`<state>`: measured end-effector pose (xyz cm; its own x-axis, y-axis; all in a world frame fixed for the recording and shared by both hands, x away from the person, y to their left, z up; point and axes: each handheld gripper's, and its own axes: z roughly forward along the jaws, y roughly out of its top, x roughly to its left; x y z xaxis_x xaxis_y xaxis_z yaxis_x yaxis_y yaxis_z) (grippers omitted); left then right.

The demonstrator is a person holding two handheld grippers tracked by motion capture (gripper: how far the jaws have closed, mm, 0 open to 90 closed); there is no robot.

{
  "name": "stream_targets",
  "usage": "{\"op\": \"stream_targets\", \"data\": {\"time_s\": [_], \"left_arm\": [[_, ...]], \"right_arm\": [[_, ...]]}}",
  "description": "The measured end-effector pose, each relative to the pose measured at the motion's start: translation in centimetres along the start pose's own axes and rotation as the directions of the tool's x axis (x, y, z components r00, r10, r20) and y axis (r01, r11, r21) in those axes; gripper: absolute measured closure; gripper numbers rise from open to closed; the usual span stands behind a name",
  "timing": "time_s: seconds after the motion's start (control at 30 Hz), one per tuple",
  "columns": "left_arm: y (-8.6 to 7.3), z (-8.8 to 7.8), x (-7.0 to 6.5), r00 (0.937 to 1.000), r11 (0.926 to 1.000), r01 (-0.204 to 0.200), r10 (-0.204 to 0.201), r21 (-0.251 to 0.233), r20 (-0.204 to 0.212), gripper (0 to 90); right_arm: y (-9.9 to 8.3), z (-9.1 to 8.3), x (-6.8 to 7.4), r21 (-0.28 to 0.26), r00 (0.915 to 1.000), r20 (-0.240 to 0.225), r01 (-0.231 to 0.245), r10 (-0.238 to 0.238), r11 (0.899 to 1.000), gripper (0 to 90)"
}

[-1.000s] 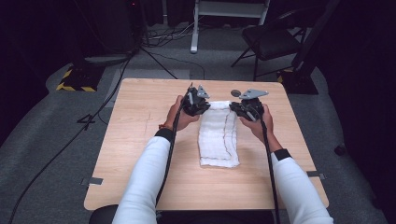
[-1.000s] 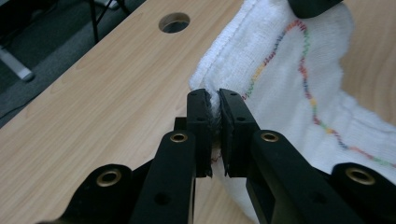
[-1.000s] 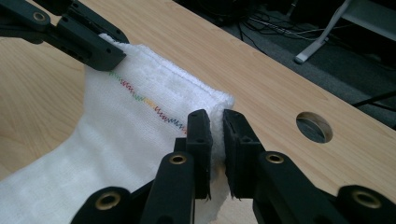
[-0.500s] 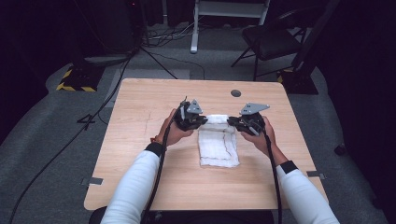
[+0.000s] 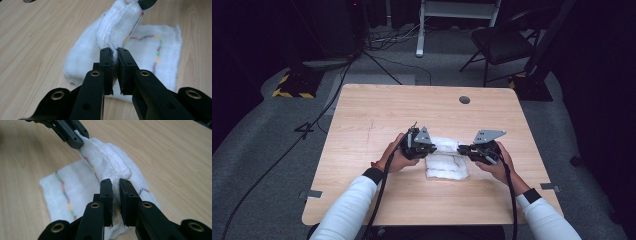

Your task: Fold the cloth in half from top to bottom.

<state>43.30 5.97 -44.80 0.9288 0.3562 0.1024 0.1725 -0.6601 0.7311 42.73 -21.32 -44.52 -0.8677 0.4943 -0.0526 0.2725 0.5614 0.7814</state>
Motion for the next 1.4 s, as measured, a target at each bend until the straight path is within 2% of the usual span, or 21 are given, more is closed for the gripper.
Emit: {"op": "stream_targets", "data": {"time_s": [0.17,0.3,0.43,0.63,0.73,0.83,0.93,1.07,1.27,1.3,1.4], "left_arm": [[-0.1,-0.3,-1.1,0.9998,0.9999,-0.013,0.013,-0.008,0.017,83.2],[-0.6,-0.5,-2.2,0.999,0.9996,-0.029,0.029,0.006,0.035,83.2],[-1.0,-0.4,-2.8,0.9985,0.9992,-0.034,0.033,0.021,0.045,83.0],[-1.4,-0.1,-3.3,0.9974,0.9974,-0.056,0.054,0.046,0.049,82.4],[-1.6,0.1,-3.5,0.9968,0.9972,-0.054,0.051,0.051,0.062,81.6],[-1.9,0.4,-3.7,0.9955,0.9951,-0.067,0.061,0.073,0.072,81.1],[-2.2,0.7,-4.0,0.9951,0.9946,-0.059,0.052,0.086,0.084,79.2],[-2.4,1.1,-4.5,0.9952,0.9929,-0.059,0.051,0.103,0.084,77.1],[-2.7,1.4,-4.9,0.996,0.9938,-0.054,0.047,0.097,0.076,72.7],[-2.9,1.3,-5.0,0.9958,0.994,-0.059,0.052,0.092,0.075,72.2],[-3.0,1.4,-5.0,0.9958,0.9938,-0.071,0.066,0.085,0.063,73.6]], "right_arm": [[-0.5,-0.3,1.0,0.019,0.9995,-0.019,0.024,-0.024,1.0,81.2],[-0.8,-0.7,1.4,0.011,0.9992,-0.034,0.021,-0.02,1.0,81.0],[-1.4,-0.6,2.1,0.034,0.9983,-0.043,0.04,-0.038,0.999,80.6],[-1.9,-0.4,2.5,0.057,0.9978,-0.049,0.047,-0.045,0.997,79.6],[-2.4,-0.1,2.8,0.082,0.9972,-0.053,0.057,-0.053,0.995,78.9],[-2.6,0.0,2.9,0.087,0.9969,-0.058,0.057,-0.052,0.995,78.7],[-3.0,0.0,3.1,0.098,0.996,-0.07,0.062,-0.055,0.993,78.5],[-3.4,0.1,3.5,0.116,0.9952,-0.076,0.07,-0.062,0.991,77.7],[-3.9,0.1,4.0,0.127,0.9953,-0.063,0.082,-0.074,0.989,74.0],[-4.0,0.0,4.2,0.131,0.9945,-0.06,0.093,-0.086,0.987,74.0],[-4.1,0.0,4.2,0.127,0.9951,-0.055,0.088,-0.082,0.988,74.5]]}}
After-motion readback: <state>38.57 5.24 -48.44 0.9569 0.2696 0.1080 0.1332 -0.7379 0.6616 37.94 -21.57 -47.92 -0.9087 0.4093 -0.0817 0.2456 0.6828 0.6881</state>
